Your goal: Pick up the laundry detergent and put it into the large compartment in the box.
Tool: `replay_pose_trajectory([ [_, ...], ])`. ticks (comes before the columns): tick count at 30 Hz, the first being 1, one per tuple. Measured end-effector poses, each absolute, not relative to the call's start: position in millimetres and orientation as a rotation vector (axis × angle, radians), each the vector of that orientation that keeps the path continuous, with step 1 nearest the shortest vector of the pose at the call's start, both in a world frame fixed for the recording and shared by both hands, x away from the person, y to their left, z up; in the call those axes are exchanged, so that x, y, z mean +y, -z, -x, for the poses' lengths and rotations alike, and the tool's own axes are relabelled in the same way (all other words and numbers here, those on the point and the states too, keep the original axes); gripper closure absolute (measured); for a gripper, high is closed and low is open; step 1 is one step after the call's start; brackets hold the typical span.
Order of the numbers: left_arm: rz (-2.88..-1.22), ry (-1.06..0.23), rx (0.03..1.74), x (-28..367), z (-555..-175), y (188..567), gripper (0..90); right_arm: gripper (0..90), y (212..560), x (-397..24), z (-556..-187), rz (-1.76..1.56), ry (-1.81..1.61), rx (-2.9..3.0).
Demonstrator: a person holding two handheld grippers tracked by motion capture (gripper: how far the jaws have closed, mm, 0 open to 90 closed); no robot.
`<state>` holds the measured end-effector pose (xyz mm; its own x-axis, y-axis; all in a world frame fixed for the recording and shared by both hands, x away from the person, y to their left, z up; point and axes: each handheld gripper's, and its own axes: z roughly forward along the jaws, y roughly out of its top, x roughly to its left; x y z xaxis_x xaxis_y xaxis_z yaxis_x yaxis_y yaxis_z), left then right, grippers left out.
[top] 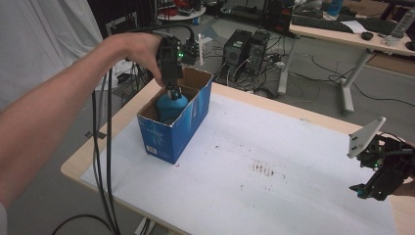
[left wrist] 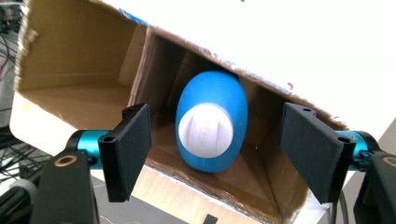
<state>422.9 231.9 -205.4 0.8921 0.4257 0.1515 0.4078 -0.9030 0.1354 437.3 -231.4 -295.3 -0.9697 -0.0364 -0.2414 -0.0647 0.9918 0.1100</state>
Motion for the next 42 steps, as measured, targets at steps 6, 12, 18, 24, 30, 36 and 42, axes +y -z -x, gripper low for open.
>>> replay_pose_trajectory([
  [6, -2.959, -0.305, 0.598, 216.9, -419.7, 190.9, 22.9, 11.2, 295.0, -232.0, -436.7, 0.075, -0.175, 2.891],
  [12, -2.976, -0.315, 0.515, 193.2, -416.2, 184.5, 22.9, 11.2, 294.5, -231.7, -436.2, 0.077, -0.175, 2.891],
  [18, -3.006, -0.297, 0.381, 156.1, -415.0, 181.5, 22.9, 11.2, 294.2, -231.2, -435.8, 0.075, -0.174, 2.891],
  [24, -3.006, -0.287, 0.261, 115.3, -415.0, 186.5, 22.9, 11.2, 293.7, -229.6, -434.8, 0.070, -0.174, 2.889],
  [30, -3.015, -0.236, 0.151, 72.2, -414.8, 211.1, 22.3, 11.2, 293.4, -227.5, -434.3, 0.073, -0.176, 2.889],
  [36, -2.998, -0.193, 0.089, 50.2, -411.1, 229.7, 20.1, 11.2, 292.2, -226.8, -434.2, 0.071, -0.174, 2.891],
  [42, -3.045, -0.156, 0.044, 37.3, -406.5, 256.7, 20.0, 11.2, 292.2, -224.3, -435.0, 0.069, -0.174, 2.893],
])
